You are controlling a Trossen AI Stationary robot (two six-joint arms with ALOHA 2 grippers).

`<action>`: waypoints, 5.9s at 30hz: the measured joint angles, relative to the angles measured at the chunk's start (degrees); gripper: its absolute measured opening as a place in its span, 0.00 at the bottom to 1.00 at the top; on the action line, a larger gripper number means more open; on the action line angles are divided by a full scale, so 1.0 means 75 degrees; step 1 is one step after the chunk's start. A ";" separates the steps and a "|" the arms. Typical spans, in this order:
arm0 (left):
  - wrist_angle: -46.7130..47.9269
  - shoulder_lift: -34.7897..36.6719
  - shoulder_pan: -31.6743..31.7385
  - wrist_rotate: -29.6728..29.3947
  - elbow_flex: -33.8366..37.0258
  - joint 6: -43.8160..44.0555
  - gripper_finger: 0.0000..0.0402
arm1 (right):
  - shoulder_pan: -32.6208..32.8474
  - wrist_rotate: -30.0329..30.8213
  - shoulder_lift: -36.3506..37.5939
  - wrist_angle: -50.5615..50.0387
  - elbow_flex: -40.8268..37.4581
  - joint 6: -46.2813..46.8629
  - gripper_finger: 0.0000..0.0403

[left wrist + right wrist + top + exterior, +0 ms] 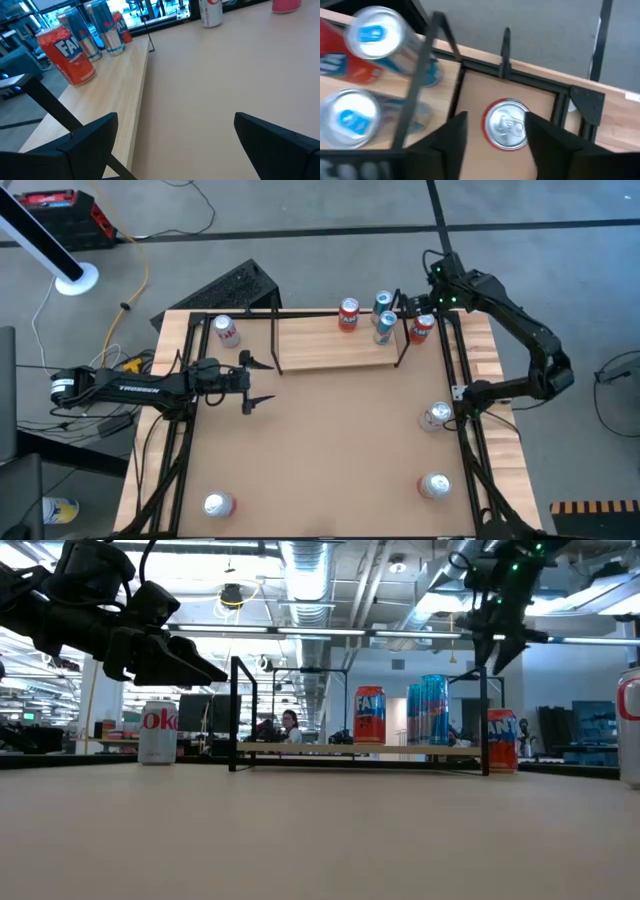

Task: Place canned beverage on shelf
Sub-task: Put the orange soda can on the shelf aligned with the other orange soda can on the shelf

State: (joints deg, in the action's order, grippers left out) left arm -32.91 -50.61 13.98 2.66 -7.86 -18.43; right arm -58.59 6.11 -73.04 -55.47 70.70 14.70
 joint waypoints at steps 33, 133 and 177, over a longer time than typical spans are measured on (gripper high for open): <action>0.0070 0.0002 -0.0003 -0.0003 0.0000 -0.0172 0.96 | -0.0303 -0.0029 -0.1666 -0.0551 -0.0219 0.0181 0.91; 0.4554 0.0261 -0.1222 0.5945 -0.1745 0.0199 0.90 | 0.8871 -0.5374 -0.5156 0.1990 0.2987 -0.0890 0.16; 0.7891 -0.1270 -0.6344 0.3086 -0.2862 0.6312 0.00 | 1.0574 -0.2146 -0.4895 0.2660 0.2652 -0.0920 0.08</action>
State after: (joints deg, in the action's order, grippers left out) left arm 26.27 -60.13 -33.60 25.80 -29.32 28.90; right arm 20.71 -9.98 -109.75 -35.52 90.59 7.80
